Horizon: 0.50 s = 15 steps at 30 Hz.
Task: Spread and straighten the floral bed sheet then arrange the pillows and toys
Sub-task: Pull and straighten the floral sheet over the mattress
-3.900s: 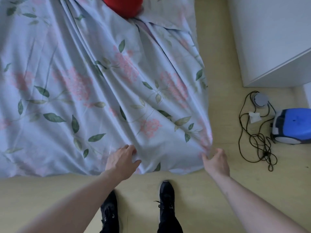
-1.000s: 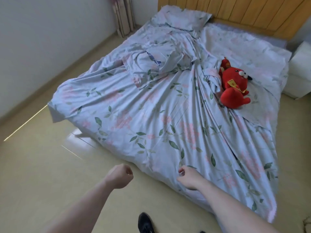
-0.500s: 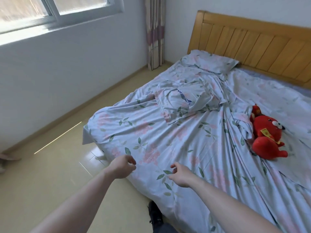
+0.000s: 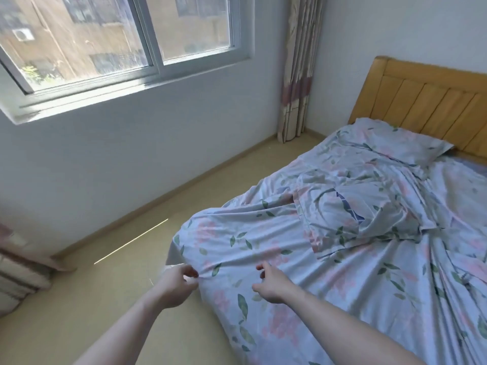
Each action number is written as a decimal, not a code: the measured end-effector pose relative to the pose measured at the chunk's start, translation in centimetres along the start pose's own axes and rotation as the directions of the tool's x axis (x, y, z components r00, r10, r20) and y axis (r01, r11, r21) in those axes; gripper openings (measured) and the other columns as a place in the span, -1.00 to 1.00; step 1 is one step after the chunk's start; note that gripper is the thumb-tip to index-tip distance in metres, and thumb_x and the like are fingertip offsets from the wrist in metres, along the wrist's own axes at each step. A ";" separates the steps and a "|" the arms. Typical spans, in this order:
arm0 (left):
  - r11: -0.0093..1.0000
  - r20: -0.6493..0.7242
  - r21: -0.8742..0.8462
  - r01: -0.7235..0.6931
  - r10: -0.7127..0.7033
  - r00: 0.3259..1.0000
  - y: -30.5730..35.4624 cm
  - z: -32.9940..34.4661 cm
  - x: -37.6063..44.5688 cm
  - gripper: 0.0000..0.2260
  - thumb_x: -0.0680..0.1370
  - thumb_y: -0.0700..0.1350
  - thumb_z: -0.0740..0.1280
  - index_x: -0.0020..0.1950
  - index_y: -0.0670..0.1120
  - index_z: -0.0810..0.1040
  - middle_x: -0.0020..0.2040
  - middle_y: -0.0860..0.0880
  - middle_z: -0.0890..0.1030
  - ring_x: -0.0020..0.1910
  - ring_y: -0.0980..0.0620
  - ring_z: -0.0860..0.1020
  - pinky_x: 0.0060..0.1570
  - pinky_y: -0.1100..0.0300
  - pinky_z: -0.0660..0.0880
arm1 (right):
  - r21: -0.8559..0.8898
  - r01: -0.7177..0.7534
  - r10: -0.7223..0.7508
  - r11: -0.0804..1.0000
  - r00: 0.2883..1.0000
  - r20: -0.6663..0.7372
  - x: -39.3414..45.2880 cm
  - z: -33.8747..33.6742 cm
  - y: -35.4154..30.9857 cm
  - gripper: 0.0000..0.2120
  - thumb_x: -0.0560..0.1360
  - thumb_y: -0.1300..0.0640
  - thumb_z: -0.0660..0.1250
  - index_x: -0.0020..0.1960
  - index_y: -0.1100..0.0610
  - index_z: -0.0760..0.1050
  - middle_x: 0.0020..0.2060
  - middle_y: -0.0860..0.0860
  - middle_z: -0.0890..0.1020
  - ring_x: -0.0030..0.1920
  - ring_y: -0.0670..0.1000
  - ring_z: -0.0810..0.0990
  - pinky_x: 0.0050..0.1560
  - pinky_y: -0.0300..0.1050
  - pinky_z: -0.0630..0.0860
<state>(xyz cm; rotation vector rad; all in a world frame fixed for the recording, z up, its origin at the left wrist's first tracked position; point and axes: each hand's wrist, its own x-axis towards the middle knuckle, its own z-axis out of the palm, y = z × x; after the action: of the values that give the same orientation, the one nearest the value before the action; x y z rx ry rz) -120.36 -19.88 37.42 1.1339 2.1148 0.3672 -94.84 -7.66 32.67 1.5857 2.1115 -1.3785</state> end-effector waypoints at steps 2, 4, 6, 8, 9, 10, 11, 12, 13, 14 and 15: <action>1.000 0.004 -0.023 -0.008 0.008 1.000 -1.4 -2.2 2.1 -0.86 0.54 -0.08 0.34 0.07 0.10 0.60 -0.01 0.22 0.59 -0.06 0.26 0.58 -0.34 0.45 0.43 | -0.014 0.026 -0.026 1.000 1.000 -0.013 2.4 0.1 -3.4 -0.38 0.52 -0.06 0.29 0.53 0.01 0.21 0.40 0.01 0.41 0.21 0.05 0.51 0.09 -0.10 0.47; 1.000 0.023 -0.024 -0.011 0.012 1.000 -3.2 -4.7 4.4 -0.84 0.55 -0.08 0.33 0.10 0.13 0.57 0.06 0.20 0.59 0.01 0.25 0.56 -0.27 0.43 0.43 | -0.007 0.040 -0.040 0.999 0.999 -0.019 5.1 0.8 -6.8 -0.38 0.52 -0.04 0.30 0.53 0.00 0.22 0.38 0.00 0.41 0.20 0.04 0.52 0.06 -0.11 0.47; 0.999 0.031 -0.040 -0.012 0.013 0.999 -5.5 -7.4 6.9 -0.82 0.56 -0.08 0.33 0.12 0.14 0.54 0.09 0.18 0.58 0.04 0.22 0.55 -0.23 0.39 0.44 | 0.022 0.027 -0.027 0.999 1.000 -0.010 8.0 1.9 -10.3 -0.39 0.53 -0.01 0.29 0.54 0.01 0.21 0.38 0.00 0.40 0.15 0.02 0.52 0.02 -0.12 0.49; 0.999 0.042 -0.034 -0.039 0.040 0.998 -7.3 -9.9 9.1 -0.80 0.55 -0.10 0.32 0.11 0.17 0.52 0.07 0.19 0.58 0.00 0.30 0.53 -0.24 0.44 0.42 | 0.051 0.004 -0.003 0.999 1.000 -0.009 10.1 2.8 -12.9 -0.38 0.52 0.00 0.29 0.54 0.02 0.21 0.39 0.02 0.40 0.11 0.00 0.52 0.01 -0.13 0.50; 0.999 0.050 -0.038 -0.029 0.031 0.998 -8.6 -11.4 10.3 -0.80 0.55 -0.10 0.33 0.10 0.17 0.52 0.06 0.19 0.58 -0.02 0.33 0.53 -0.25 0.46 0.41 | 0.062 -0.010 0.010 0.998 1.000 -0.006 11.2 3.5 -14.4 -0.38 0.51 -0.01 0.29 0.54 0.02 0.22 0.38 0.02 0.40 0.07 -0.02 0.53 -0.02 -0.14 0.50; 0.999 0.067 -0.023 -0.030 0.032 0.997 -11.2 -14.3 12.6 -0.79 0.54 -0.10 0.33 0.13 0.16 0.54 0.08 0.19 0.58 -0.01 0.32 0.54 -0.23 0.46 0.41 | 0.088 -0.034 0.036 0.996 0.999 -0.013 13.7 5.0 -17.5 -0.37 0.50 -0.02 0.30 0.53 0.02 0.22 0.35 0.01 0.41 0.02 -0.04 0.54 -0.07 -0.16 0.49; 0.999 0.071 0.008 -0.032 0.032 0.997 -11.8 -15.0 13.4 -0.77 0.54 -0.08 0.33 0.17 0.13 0.55 0.11 0.18 0.59 0.03 0.27 0.55 -0.21 0.45 0.42 | 0.109 -0.057 0.059 0.992 0.998 -0.017 13.9 5.2 -18.1 -0.37 0.50 -0.01 0.29 0.53 0.03 0.22 0.32 0.00 0.42 -0.02 -0.05 0.54 -0.12 -0.17 0.49; 0.999 0.069 0.028 -0.028 0.026 0.997 -12.6 -16.3 14.6 -0.74 0.54 -0.06 0.33 0.22 0.11 0.56 0.13 0.16 0.59 0.05 0.22 0.56 -0.18 0.39 0.44 | 0.140 -0.075 0.078 0.987 0.997 -0.016 14.4 5.6 -19.2 -0.37 0.49 0.01 0.29 0.52 0.03 0.22 0.27 -0.01 0.42 -0.04 -0.04 0.55 -0.16 -0.18 0.49; 0.999 0.080 0.041 -0.022 0.018 0.997 -13.7 -17.9 16.1 -0.71 0.53 -0.05 0.32 0.25 0.10 0.56 0.14 0.14 0.58 0.06 0.18 0.57 -0.17 0.35 0.45 | 0.169 -0.096 0.101 0.981 0.995 -0.018 15.4 6.4 -20.6 -0.38 0.48 0.03 0.28 0.51 0.04 0.22 0.22 -0.02 0.42 -0.07 -0.02 0.56 -0.19 -0.17 0.49; 0.998 0.098 0.061 -0.013 0.007 0.995 -14.4 -19.0 17.3 -0.70 0.53 -0.04 0.32 0.26 0.10 0.55 0.11 0.13 0.58 0.03 0.16 0.57 -0.19 0.32 0.45 | 0.173 -0.111 0.116 0.979 0.993 -0.020 16.2 6.8 -21.3 -0.38 0.47 0.04 0.28 0.51 0.05 0.22 0.19 -0.02 0.42 -0.09 0.00 0.56 -0.21 -0.16 0.49; 0.996 0.127 0.090 -0.007 -0.004 0.992 -15.4 -20.6 19.0 -0.69 0.52 -0.04 0.32 0.26 0.10 0.54 0.08 0.12 0.56 -0.01 0.14 0.57 -0.20 0.31 0.45 | 0.193 -0.135 0.142 0.972 0.990 -0.023 17.3 7.6 -22.7 -0.37 0.48 0.04 0.28 0.51 0.05 0.22 0.19 -0.02 0.42 -0.10 0.01 0.57 -0.23 -0.16 0.49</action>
<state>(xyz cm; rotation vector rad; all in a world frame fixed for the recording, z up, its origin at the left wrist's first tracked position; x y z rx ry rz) -151.24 -11.79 35.42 1.1784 2.0363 0.1966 -123.72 -1.84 30.78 1.8048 1.8935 -1.5548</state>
